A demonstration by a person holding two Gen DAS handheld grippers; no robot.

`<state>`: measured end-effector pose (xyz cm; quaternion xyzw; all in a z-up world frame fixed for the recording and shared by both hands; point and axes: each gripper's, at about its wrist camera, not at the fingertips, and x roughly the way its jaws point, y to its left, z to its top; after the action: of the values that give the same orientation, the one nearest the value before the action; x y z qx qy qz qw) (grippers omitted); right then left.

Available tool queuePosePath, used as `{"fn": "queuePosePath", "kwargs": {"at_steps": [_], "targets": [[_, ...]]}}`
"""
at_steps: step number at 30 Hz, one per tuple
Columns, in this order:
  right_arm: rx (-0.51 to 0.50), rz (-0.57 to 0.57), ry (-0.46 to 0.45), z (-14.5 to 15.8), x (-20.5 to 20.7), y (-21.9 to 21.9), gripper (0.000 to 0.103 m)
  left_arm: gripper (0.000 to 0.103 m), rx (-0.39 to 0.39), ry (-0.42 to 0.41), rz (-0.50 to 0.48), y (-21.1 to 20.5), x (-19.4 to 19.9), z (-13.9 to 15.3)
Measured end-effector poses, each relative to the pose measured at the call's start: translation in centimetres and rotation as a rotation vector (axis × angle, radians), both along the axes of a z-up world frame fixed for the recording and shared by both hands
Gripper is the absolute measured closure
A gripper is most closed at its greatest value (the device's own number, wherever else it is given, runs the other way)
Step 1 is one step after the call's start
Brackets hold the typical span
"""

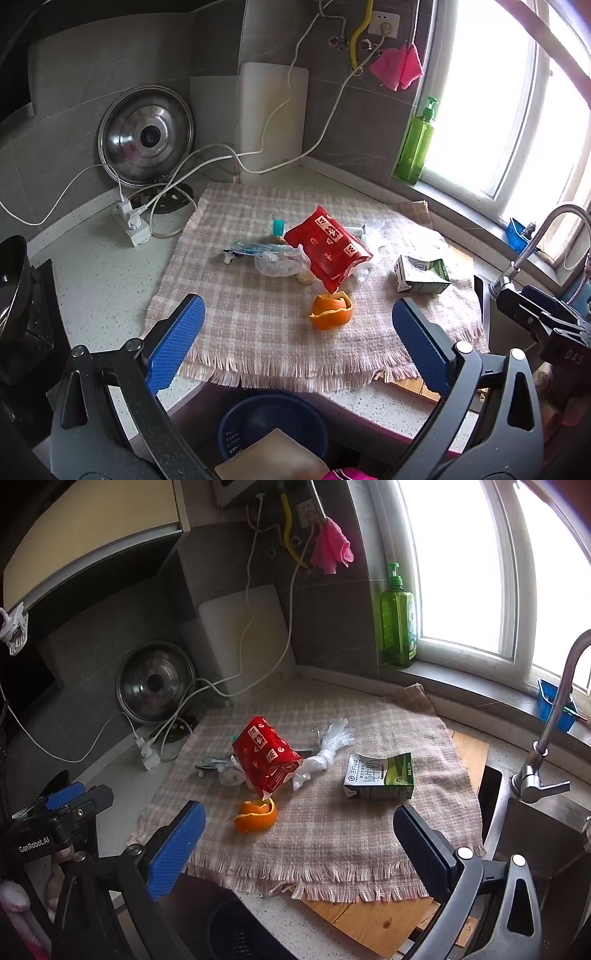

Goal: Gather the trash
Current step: 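Move both tools toward the trash on the checked cloth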

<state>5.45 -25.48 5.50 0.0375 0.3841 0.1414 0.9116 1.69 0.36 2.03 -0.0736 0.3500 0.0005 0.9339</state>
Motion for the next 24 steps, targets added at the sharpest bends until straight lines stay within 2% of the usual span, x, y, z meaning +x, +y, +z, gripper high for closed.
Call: {"fn": "queuePosePath", "kwargs": {"at_steps": [24], "targets": [[-0.014,0.001,0.008,-0.63,0.31,-0.01,0.0,0.0,0.001,-0.001,0.004,-0.37,-0.13,-0.11]]}}
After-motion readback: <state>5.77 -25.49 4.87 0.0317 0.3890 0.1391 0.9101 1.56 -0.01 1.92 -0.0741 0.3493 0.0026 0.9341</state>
